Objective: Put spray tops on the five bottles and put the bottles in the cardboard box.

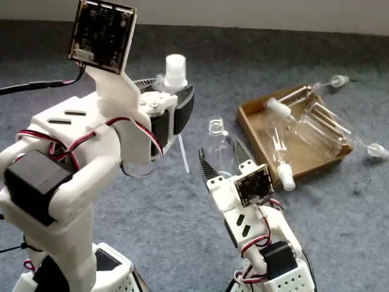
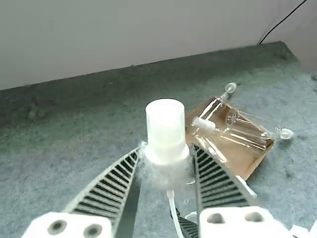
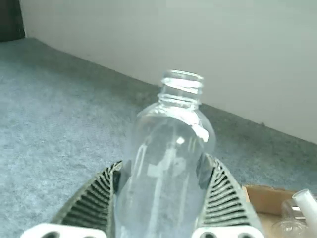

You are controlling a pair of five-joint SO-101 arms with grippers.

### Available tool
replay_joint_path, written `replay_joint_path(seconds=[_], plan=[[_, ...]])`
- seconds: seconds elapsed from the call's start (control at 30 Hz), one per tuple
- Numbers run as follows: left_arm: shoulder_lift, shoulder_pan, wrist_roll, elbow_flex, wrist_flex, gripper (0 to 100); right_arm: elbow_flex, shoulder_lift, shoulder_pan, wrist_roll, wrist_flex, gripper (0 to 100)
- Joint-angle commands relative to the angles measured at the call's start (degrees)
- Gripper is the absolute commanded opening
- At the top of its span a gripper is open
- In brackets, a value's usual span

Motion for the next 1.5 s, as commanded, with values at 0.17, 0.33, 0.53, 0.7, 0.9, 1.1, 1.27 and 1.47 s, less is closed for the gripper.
replay_joint_path(seconds=[0.17, 0.33, 0.53, 0.7, 0.9, 1.1, 1.27, 1.47], plan=[[-2.07, 1.98, -5.1, -0.48, -11.87, 0, -0.84, -1.71, -0.48, -0.09, -4.88, 5.8], [-1.98, 1.98, -5.1, -0.22, -18.2, 0, 2.51, -1.71, -0.57, -0.09, -14.11, 5.8], [-1.54, 1.89, -5.1, -0.04, -25.49, 0, 10.51, -1.71, -2.68, 0.53, -18.51, 5.8], [-1.54, 1.63, -4.84, 0.22, -25.67, 0, 16.84, -1.54, -2.68, 10.9, -23.78, 5.8], [-2.07, 1.8, -5.1, 8.84, -26.02, 0, 18.59, -1.19, -2.59, 11.16, -23.69, 5.6], [-2.07, 1.89, -5.1, 11.12, -26.02, 0, 18.59, -1.63, -2.68, 11.08, -19.82, 5.6], [-2.07, 1.54, -5.1, 11.56, -25.76, 0, 18.59, -1.71, -2.68, 11.08, -19.74, 5.6], [-2.07, 1.89, -5.1, 14.29, -26.02, 0, 18.59, -1.71, -2.68, 11.08, -19.56, 5.6]])
